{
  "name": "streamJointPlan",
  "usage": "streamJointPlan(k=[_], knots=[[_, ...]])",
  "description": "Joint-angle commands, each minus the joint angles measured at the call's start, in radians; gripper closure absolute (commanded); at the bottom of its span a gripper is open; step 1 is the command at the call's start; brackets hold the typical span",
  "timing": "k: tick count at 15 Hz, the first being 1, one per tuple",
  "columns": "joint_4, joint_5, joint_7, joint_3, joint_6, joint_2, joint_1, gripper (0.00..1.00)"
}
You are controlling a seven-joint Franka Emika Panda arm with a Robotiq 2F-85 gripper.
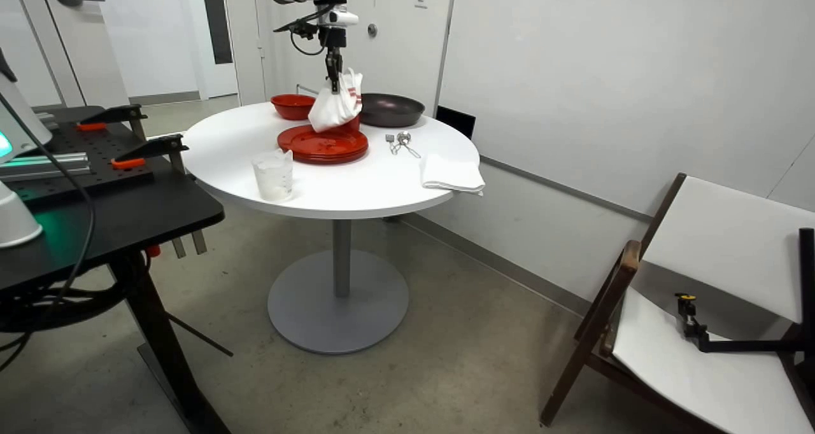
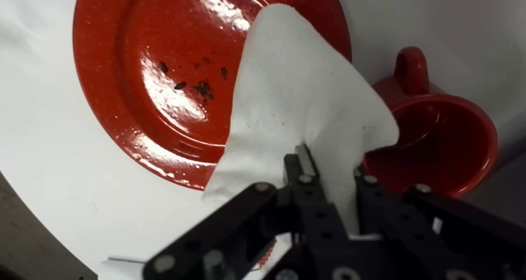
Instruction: Pick up the cloth and wipe the plate
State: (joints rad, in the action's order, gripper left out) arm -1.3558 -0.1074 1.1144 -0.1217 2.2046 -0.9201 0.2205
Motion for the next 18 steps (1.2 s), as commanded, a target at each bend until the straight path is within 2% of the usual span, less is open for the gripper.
streamJointPlan(k=[1,7,12,18], knots=[[-0.020,0.029,0.047,-0.009,0.023,0.008,-0.016,0.95],[-0.053,0.068,0.122,-0.010,0.018,0.011,-0.044,0.95],[-0.090,0.074,0.158,-0.010,0.034,0.009,-0.040,0.95],[-0.171,0.079,0.234,-0.023,0.124,-0.009,-0.039,0.94]])
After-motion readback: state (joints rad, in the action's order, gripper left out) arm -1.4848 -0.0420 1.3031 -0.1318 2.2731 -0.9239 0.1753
